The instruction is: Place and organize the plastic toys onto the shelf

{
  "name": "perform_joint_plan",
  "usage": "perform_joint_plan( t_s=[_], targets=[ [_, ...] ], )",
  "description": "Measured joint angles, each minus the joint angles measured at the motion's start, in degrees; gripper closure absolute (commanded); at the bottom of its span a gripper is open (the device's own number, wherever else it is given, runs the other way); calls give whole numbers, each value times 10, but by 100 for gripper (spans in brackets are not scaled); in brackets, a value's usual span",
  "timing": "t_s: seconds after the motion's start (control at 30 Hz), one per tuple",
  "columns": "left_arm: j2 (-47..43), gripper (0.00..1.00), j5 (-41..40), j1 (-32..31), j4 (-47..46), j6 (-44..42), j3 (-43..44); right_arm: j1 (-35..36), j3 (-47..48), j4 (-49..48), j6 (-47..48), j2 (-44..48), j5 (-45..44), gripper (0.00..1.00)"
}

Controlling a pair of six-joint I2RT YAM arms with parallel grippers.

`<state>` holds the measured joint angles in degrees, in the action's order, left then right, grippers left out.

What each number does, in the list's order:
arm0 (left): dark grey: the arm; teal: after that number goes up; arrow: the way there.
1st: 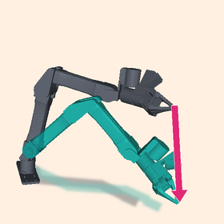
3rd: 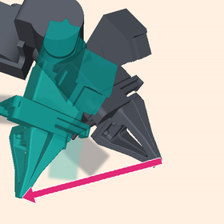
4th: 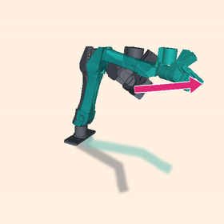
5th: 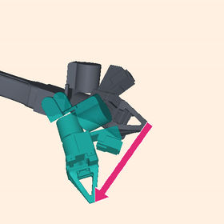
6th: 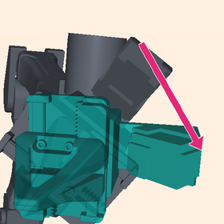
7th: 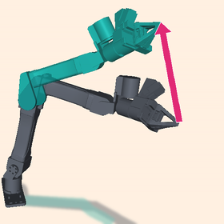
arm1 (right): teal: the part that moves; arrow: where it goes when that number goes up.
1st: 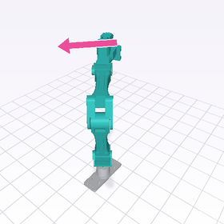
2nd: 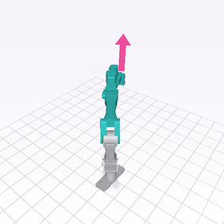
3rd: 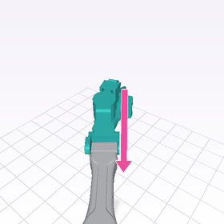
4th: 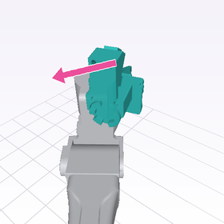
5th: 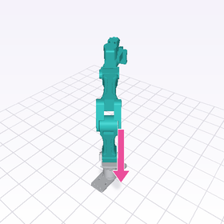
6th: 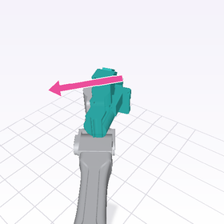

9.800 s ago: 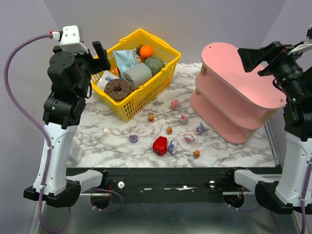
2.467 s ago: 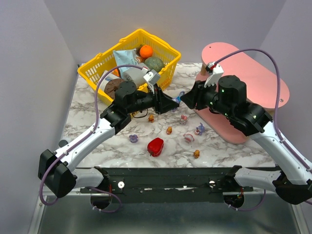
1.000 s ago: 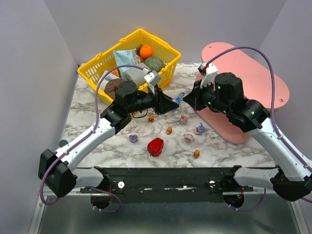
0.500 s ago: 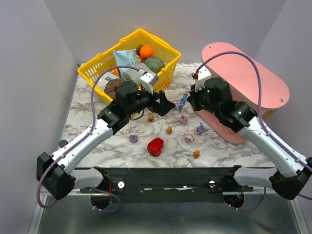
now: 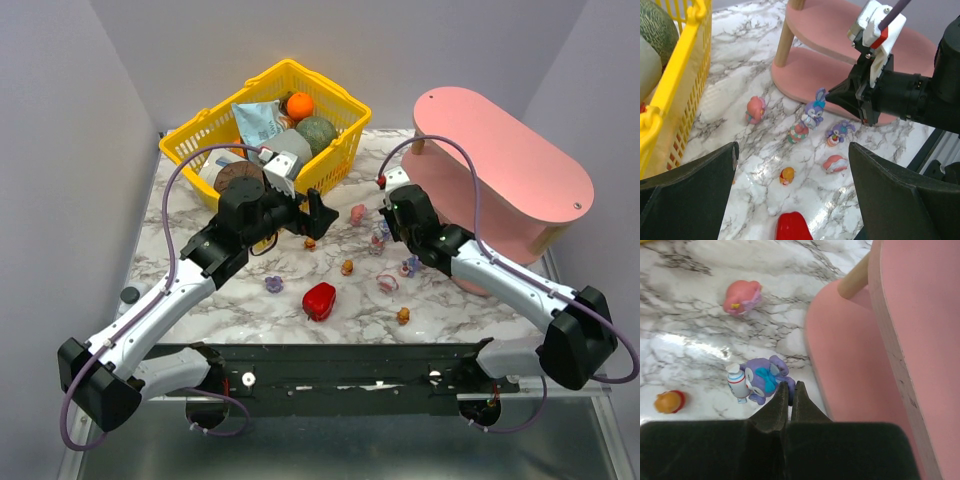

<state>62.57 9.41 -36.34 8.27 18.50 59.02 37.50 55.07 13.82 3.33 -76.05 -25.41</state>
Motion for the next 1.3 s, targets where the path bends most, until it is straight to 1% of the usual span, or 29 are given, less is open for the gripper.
perform_joint_plan(
  t_s=[0.17, 0.33, 0.57, 0.7, 1.0, 1.3],
  targets=[
    [-1, 1, 0, 0, 10, 2, -14, -24, -33, -85, 25, -23, -27, 99],
    [-7, 1, 0, 2, 10, 2, -19, -42, -57, -167, 70, -56, -42, 99],
    [-9, 1, 1, 3, 9, 5, -24, -58, -61, -236, 105, -99, -68, 99],
    [-9, 1, 2, 3, 9, 8, -27, -61, -61, -262, 112, -115, -82, 99],
    [-9, 1, 3, 3, 9, 11, -28, -61, -67, -275, 111, -137, -103, 99],
    [-8, 1, 3, 4, 9, 11, -29, -64, -79, -309, 98, -154, -146, 99]
  ],
)
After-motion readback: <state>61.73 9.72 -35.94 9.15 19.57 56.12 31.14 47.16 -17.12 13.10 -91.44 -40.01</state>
